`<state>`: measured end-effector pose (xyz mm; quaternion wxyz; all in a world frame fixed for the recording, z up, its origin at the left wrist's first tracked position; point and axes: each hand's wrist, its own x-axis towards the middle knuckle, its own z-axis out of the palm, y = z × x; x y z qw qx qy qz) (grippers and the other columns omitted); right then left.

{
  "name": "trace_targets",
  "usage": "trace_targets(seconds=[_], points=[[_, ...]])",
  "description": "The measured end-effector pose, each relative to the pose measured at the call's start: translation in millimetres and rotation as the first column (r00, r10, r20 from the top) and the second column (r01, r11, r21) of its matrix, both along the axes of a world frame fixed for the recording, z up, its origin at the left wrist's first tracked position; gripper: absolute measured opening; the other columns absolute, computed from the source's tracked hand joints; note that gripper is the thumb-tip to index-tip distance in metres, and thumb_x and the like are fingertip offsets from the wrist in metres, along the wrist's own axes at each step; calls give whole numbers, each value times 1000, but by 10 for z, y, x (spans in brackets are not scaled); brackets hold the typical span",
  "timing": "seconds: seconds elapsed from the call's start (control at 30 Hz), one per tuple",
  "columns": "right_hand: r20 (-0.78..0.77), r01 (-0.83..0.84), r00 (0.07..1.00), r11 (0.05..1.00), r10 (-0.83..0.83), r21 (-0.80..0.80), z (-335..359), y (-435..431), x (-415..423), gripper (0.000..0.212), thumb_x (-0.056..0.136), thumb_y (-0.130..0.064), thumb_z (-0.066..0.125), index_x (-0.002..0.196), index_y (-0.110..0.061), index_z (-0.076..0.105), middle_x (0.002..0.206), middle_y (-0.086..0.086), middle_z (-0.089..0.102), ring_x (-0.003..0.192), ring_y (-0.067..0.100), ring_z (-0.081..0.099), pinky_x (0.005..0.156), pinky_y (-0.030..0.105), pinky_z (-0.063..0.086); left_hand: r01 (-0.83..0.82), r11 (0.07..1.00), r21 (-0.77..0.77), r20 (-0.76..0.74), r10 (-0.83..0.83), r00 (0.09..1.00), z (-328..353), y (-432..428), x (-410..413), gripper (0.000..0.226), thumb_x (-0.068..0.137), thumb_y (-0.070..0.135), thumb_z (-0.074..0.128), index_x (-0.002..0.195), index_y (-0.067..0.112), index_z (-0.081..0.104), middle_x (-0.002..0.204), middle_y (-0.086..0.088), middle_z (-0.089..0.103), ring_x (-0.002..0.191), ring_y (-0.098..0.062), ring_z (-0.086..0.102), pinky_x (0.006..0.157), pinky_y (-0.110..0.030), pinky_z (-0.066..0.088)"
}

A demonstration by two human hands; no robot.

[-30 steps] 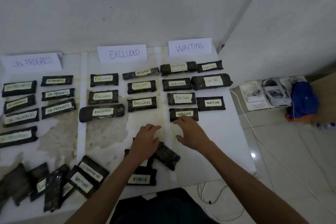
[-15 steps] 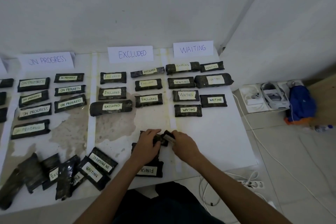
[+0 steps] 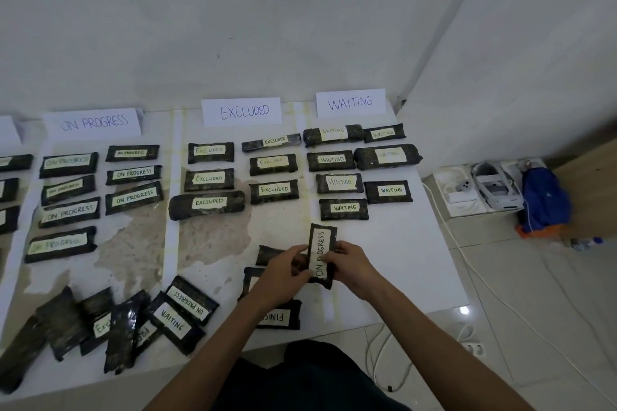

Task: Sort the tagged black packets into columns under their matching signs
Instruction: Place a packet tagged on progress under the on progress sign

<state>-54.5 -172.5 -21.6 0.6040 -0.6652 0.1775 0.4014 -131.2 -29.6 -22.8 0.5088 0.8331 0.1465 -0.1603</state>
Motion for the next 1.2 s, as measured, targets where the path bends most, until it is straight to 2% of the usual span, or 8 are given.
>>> trace_targets(seconds=[0.13, 0.43, 0.5, 0.57, 0.67, 0.77, 0.97, 1.2], points=[[-34, 85, 996, 996, -85, 10, 39, 185, -71, 18, 84, 1, 62, 102, 1, 58, 100, 19, 65, 86, 31, 66, 72, 42, 58, 114, 910, 398, 58, -150, 987, -28, -23, -97, 67, 78, 51, 61, 133, 18, 40, 115, 0, 52, 106, -18, 51, 83, -26, 45], [188, -122, 972, 986, 141, -109, 101, 542, -119, 50, 78, -14, 73, 119, -13, 45, 110, 7, 58, 92, 20, 63, 73, 31, 57, 49, 887, 460, 66, -90, 994, -46, 356, -241, 76, 78, 22, 63, 143, 11, 24, 134, -7, 41, 115, -24, 41, 92, -33, 44], [454, -257, 814, 925, 363, -281, 99, 585, -110, 70, 72, -23, 77, 130, -19, 38, 118, 0, 48, 101, 15, 56, 77, 24, 51, 35, 885, 464, 84, -83, 993, -20, 503, -280, 75, 76, 12, 61, 142, 11, 27, 135, -6, 40, 115, -24, 39, 94, -34, 44], [641, -398, 466, 792, 610, -463, 71, 630, -82, 79, 68, -29, 77, 136, -16, 38, 127, 2, 42, 109, 16, 49, 86, 27, 47, 21, 888, 459, 111, -81, 991, -8, 656, -339, 71, 76, 5, 57, 141, 10, 30, 134, -6, 41, 113, -24, 39, 93, -37, 44], [589, -432, -63, 510, 806, -744, 63, 803, -93, 66, 66, -29, 76, 126, -15, 53, 125, 9, 52, 110, 31, 49, 87, 44, 47, 7, 885, 466, 163, -94, 982, -18, 886, -467, 65, 77, -1, 52, 139, 8, 34, 131, -8, 45, 111, -26, 40, 91, -40, 44], [491, -419, -258, 362, 832, -833, 86, 1097, -175, 57, 63, -23, 78, 116, -11, 60, 109, 11, 61, 97, 34, 53, 75, 49, 50, -24, 865, 501, 190, -82, 978, -45, 1149, -636, 65, 76, -7, 50, 138, 8, 37, 129, -8, 46, 111, -28, 41, 91, -41, 45], [315, -407, -392, 145, 864, -902, 122, 1924, -467, 65, 74, -27, 74, 130, -9, 46, 125, 12, 49, 108, 31, 43, 87, 41, 38, -73, 851, 521, 188, -31, 982, -81, 1827, -1003, 63, 79, -8, 52, 138, 11, 38, 130, -6, 47, 114, -25, 40, 93, -38, 44], [372, -450, -271, 225, 888, -864, -117, 2931, -666, 59, 74, -28, 75, 123, -7, 50, 117, 15, 54, 105, 32, 47, 89, 42, 40, -212, 849, 484, 205, 126, 971, -68, 2751, -1247, 66, 76, 3, 61, 137, 10, 40, 137, -12, 44, 125, -30, 40, 102, -42, 41]])
